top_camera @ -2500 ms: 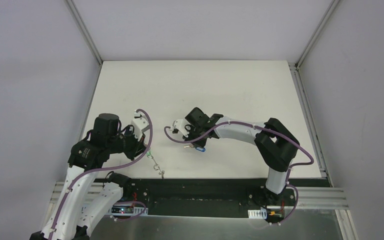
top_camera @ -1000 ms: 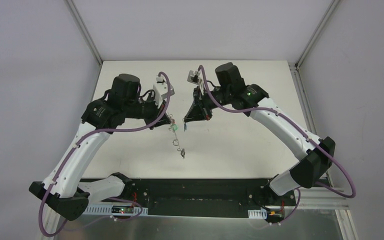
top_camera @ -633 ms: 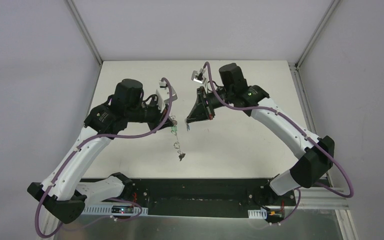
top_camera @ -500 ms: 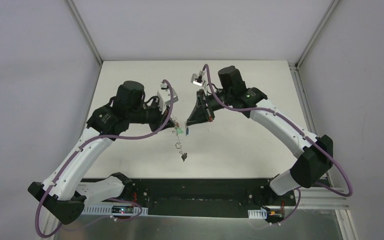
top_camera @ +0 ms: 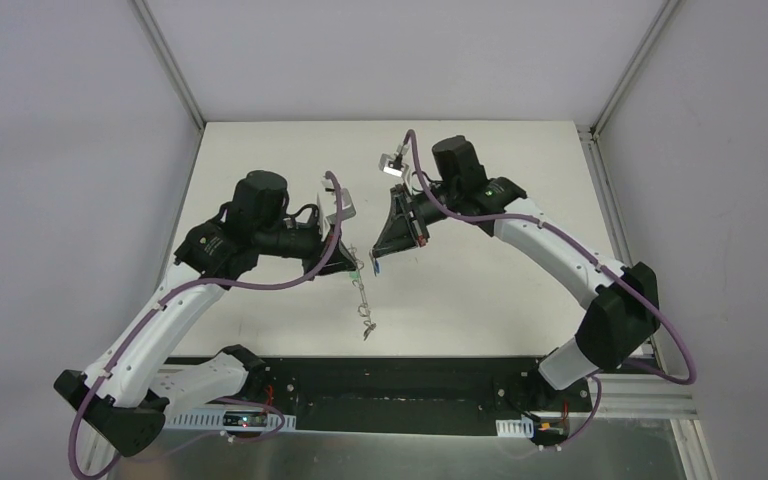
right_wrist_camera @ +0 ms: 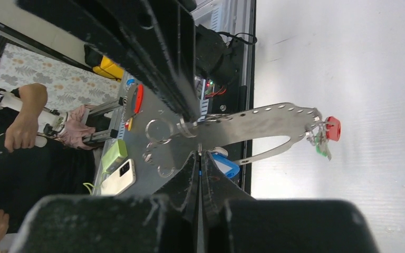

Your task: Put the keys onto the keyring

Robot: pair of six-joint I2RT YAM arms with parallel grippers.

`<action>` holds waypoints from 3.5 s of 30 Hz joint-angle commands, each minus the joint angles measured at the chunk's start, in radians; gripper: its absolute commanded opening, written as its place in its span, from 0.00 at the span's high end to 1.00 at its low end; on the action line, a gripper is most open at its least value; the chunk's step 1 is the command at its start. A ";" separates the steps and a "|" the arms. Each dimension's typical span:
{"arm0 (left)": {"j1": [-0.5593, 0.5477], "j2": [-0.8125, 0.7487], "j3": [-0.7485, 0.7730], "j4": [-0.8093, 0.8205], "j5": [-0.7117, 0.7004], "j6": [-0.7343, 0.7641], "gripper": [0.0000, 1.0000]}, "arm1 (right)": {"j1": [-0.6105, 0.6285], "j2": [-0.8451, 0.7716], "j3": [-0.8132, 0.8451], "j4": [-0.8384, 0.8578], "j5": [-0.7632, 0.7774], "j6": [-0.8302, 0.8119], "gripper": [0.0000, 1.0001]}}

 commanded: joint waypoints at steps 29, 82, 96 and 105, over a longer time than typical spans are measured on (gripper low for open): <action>0.119 -0.048 -0.138 0.273 0.288 -0.185 1.00 | 0.082 0.058 0.028 -0.071 -0.102 -0.112 1.00; 0.127 -0.073 -0.148 0.229 0.280 -0.132 1.00 | 0.000 0.016 -0.003 0.005 -0.080 -0.041 1.00; 0.125 -0.071 -0.137 0.193 0.133 -0.107 1.00 | 0.060 0.031 0.018 0.028 -0.097 0.016 1.00; 0.125 -0.085 -0.146 0.179 0.119 -0.093 1.00 | 0.086 0.084 0.066 -0.015 -0.062 -0.002 1.00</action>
